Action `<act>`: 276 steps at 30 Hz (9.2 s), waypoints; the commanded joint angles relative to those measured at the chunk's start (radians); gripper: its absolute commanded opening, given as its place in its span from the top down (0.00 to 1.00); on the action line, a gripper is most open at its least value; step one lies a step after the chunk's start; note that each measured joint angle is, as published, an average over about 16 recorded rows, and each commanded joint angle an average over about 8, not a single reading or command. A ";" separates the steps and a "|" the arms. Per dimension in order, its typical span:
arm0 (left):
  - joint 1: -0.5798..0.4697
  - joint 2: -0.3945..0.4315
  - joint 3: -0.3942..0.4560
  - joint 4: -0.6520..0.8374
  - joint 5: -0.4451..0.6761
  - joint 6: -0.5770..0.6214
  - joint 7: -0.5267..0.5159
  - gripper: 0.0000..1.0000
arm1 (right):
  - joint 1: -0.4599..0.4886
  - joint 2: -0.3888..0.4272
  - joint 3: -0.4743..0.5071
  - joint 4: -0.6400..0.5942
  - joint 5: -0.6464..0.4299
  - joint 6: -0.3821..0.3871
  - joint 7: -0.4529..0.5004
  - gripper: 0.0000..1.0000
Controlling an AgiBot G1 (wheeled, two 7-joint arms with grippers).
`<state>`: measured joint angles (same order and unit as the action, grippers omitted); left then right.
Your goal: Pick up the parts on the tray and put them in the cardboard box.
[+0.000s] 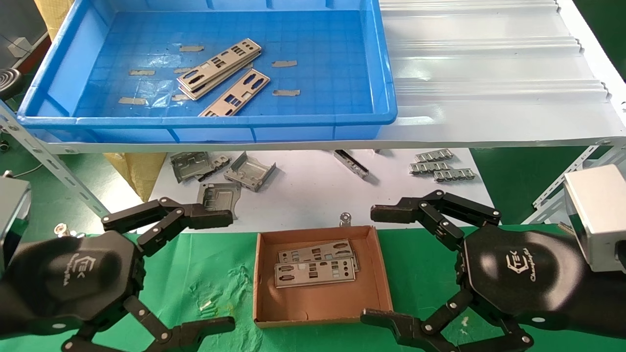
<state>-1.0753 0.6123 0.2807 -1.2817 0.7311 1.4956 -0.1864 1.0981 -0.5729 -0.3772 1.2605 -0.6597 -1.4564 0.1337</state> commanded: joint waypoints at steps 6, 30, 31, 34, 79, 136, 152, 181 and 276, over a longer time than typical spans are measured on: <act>0.000 0.000 0.000 0.000 0.000 0.000 0.000 0.00 | 0.000 0.000 0.000 0.000 0.000 0.000 0.000 0.00; 0.000 0.000 0.000 0.000 0.000 0.000 0.000 0.00 | 0.000 0.000 0.000 0.000 0.000 0.000 0.000 0.00; 0.000 0.000 0.000 0.000 0.000 0.000 0.000 0.00 | 0.000 0.000 0.000 0.000 0.000 0.000 0.000 0.00; 0.000 0.000 0.000 0.000 0.000 0.000 0.000 0.00 | 0.000 0.000 0.000 0.000 0.000 0.000 0.000 0.00; 0.000 0.000 0.000 0.000 0.000 0.000 0.000 0.00 | 0.000 0.000 0.000 0.000 0.000 0.000 0.000 0.00; 0.000 0.000 0.000 0.000 0.000 0.000 0.000 0.00 | 0.000 0.000 0.000 0.000 0.000 0.000 0.000 0.88; 0.000 0.000 0.000 0.000 0.000 0.000 0.000 0.00 | 0.000 0.000 0.000 0.000 0.000 0.000 0.000 1.00; 0.000 0.000 0.000 0.000 0.000 0.000 0.000 0.00 | 0.000 0.000 0.000 0.000 0.000 0.000 0.000 1.00; -0.896 0.640 0.263 1.272 0.584 -0.562 0.285 1.00 | 0.000 0.000 -0.001 0.000 0.000 0.000 0.000 0.00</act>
<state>-1.9709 1.2520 0.5431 -0.0094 1.3146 0.9362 0.0961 1.0983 -0.5727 -0.3778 1.2603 -0.6594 -1.4564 0.1334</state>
